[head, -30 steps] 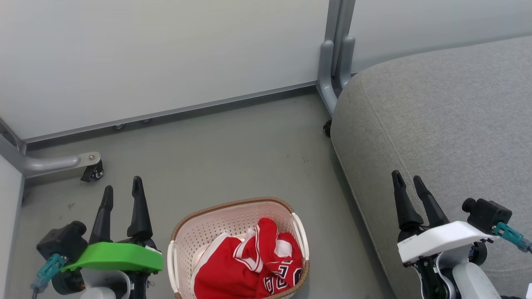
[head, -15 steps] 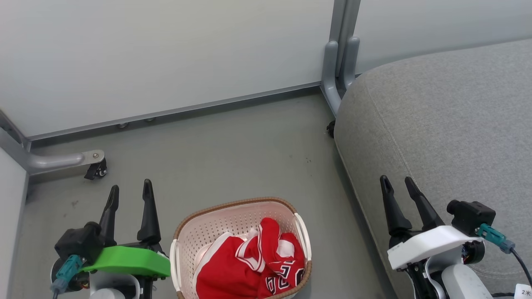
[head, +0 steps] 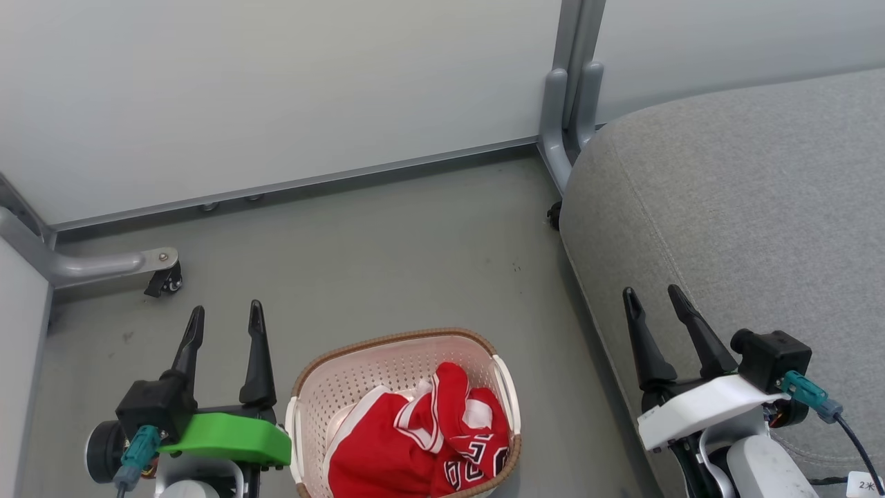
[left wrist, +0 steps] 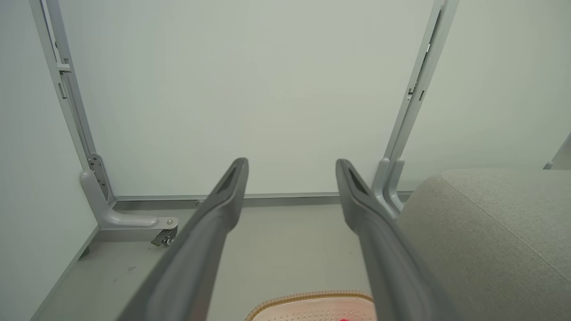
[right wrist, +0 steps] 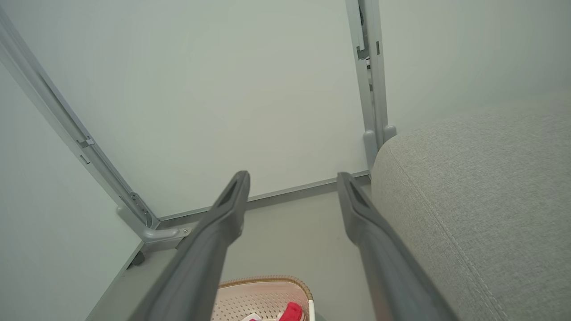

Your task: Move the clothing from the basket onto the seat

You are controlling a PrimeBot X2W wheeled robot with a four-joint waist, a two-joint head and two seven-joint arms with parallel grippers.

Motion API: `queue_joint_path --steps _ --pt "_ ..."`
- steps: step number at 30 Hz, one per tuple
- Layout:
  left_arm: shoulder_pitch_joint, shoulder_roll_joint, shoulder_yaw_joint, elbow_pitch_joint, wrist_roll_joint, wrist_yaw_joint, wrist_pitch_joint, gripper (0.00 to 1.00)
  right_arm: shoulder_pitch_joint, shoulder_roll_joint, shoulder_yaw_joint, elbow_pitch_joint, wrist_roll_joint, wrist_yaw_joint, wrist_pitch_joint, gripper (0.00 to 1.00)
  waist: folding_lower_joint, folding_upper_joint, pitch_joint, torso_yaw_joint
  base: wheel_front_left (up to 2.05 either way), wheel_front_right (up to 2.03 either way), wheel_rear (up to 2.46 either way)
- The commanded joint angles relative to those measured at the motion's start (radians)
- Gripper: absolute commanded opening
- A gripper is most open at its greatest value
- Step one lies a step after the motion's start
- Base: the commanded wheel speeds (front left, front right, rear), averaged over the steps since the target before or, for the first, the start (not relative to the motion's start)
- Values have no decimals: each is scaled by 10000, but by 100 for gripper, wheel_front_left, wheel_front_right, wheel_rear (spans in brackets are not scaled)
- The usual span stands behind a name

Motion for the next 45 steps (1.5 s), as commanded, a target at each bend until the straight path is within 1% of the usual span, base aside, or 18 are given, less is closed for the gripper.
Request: queue_joint_path --steps 1,21,28,36,45 --pt "10 72 -30 -25 240 71 -83 100 -140 -59 11 -55 -228 3 -104 100 -1 0 -3 9 0 0 0" --pt "90 82 -246 9 1702 284 -456 100 -182 -74 133 204 -1749 4 -456 100 -1 0 -42 131 0 0 0" --pt "99 80 -196 93 1476 308 -429 100 -216 -71 100 354 -1757 4 -459 100 -1 0 -42 147 0 0 0" --pt "127 80 -218 349 1298 184 -429 100 -215 -71 65 573 -1811 2 -459 100 -1 0 -62 138 0 0 0" --pt "35 80 -253 571 1220 206 -429 100 -270 -71 39 749 -1795 2 -459 100 -1 0 -66 163 0 0 0"
